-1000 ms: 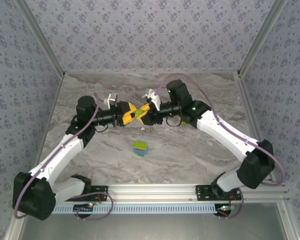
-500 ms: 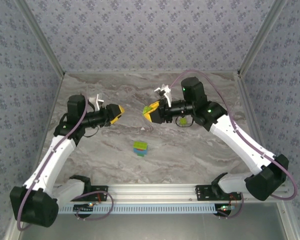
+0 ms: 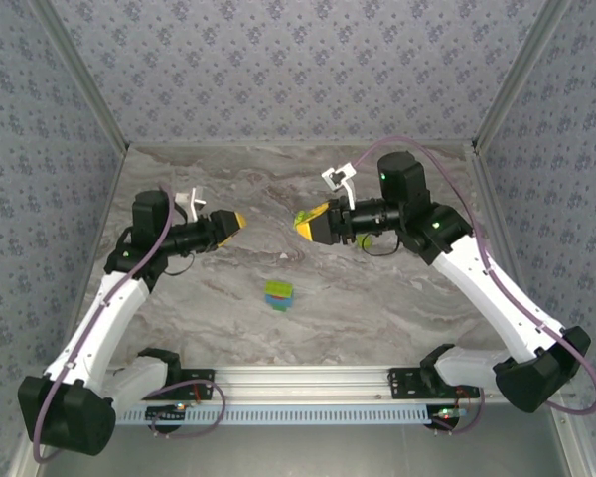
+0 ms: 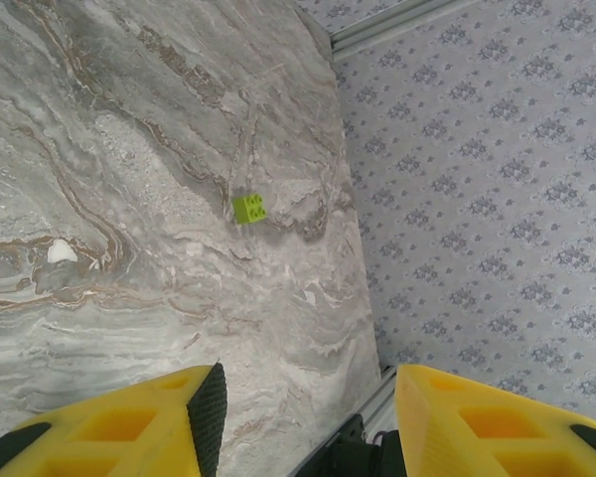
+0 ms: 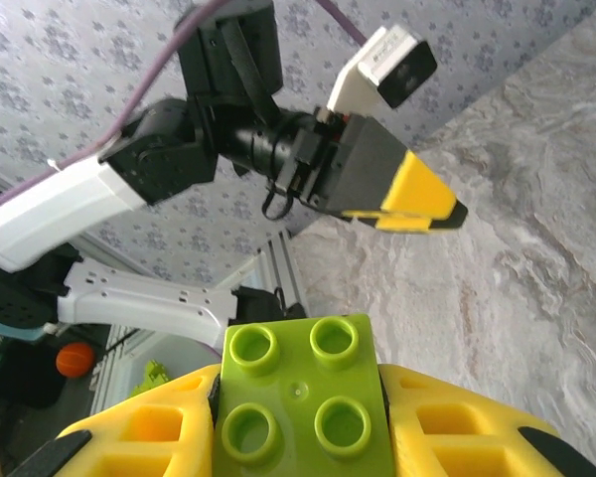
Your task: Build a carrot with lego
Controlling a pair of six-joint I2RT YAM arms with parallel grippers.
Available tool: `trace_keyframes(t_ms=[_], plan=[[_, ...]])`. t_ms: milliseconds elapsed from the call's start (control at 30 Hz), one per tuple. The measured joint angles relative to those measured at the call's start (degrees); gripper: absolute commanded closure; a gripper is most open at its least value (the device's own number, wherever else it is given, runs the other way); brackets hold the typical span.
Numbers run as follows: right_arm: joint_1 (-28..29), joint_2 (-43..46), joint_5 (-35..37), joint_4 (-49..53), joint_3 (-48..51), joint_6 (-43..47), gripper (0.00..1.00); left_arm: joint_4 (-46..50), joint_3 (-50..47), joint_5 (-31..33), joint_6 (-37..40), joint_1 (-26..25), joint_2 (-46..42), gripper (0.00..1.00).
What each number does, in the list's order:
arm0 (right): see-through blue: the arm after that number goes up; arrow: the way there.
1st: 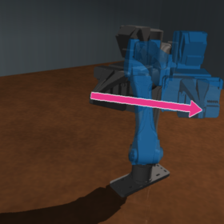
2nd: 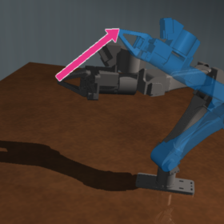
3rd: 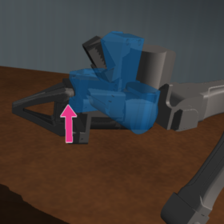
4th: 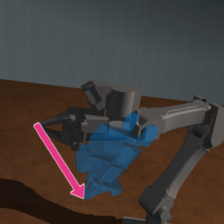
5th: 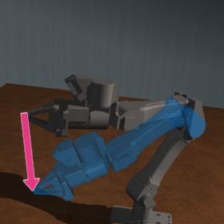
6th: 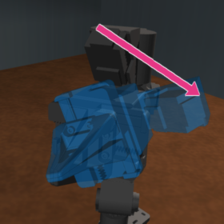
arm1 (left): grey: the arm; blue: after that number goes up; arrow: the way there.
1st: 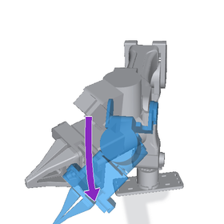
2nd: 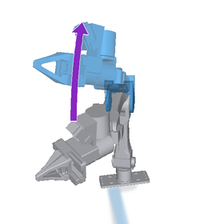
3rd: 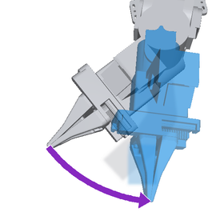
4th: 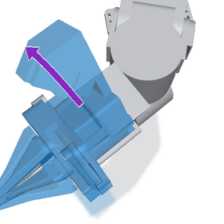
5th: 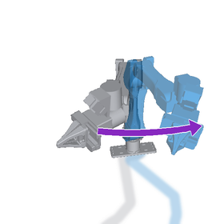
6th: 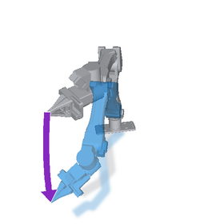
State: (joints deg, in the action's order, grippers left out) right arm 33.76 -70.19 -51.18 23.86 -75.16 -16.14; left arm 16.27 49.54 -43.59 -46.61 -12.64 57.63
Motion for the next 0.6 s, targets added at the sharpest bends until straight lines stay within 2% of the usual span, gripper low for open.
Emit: trace_keyframes(t_ms=[100, 200, 367, 500, 600], plan=[[0.7, 0.0, 1.0, 1.9, 1.0, 2.9, 0.75, -3.1, -0.3, -2.1, -3.8, 0.0, 1.0, 0.50], [2.4, -0.2, 3.5, 2.8, 2.6, 6.6, 0.75, -11.0, -1.8, -4.4, -11.6, -1.0, 2.1, 0.50], [6.5, -0.8, 9.9, 2.4, 4.8, 13.1, 0.74, -22.9, -3.7, -6.8, -24.4, -7.1, 5.2, 0.50], [7.0, -1.6, 12.8, 0.3, 5.7, 16.0, 0.74, -28.0, -4.0, -7.9, -30.5, -11.9, 6.5, 0.50], [6.8, -2.9, 14.5, -1.2, 5.6, 17.6, 0.74, -31.0, -4.6, -8.3, -33.6, -13.4, 6.6, 0.50]])
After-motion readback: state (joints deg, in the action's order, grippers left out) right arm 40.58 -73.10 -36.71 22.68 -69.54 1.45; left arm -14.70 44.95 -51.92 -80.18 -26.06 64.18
